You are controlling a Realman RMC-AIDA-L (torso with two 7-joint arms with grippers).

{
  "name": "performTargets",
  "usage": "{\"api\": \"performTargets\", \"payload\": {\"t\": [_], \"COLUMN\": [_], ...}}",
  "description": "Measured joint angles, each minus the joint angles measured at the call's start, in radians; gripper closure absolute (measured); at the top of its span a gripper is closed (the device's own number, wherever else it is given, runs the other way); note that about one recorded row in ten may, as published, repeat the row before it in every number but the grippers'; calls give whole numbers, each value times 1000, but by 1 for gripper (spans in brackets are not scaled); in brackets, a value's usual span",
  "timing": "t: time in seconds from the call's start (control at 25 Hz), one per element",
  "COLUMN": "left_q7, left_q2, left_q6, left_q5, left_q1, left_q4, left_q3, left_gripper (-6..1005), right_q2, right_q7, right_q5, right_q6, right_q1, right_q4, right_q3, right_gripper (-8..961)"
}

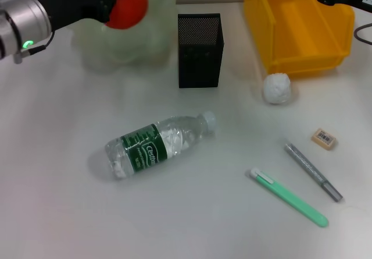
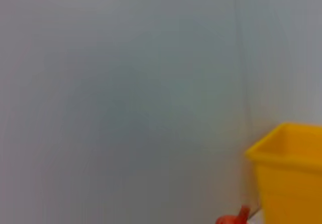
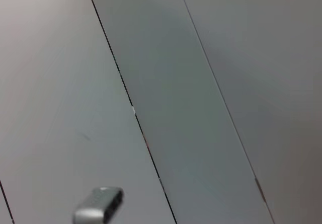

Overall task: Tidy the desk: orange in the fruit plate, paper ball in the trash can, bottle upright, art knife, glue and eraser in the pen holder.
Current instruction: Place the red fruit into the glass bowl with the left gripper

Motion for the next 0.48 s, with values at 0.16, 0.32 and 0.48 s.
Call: {"api": "performTargets", "payload": {"t": [0.16, 0.32, 0.48], "left_q7": [147, 225, 287], "left_q2": [-2, -6, -7], "left_q6": [-84, -117, -140], "left_q5": [-72, -114, -139], "left_q1": [-25, -32, -36], "left_q4": [-76, -106, -126], "left_q3": [0, 1, 1], "left_gripper": [936, 927, 877], "right_q2": [3, 7, 7], "right_q7": [0, 1, 20], "right_q5": [0, -4, -6], "right_q6": [0, -11, -16], "right_q1": [-1, -2, -7], "right_q4": [1, 1, -4], "right_q3": [-1, -5, -23], "right_gripper": [202, 202, 202]}}
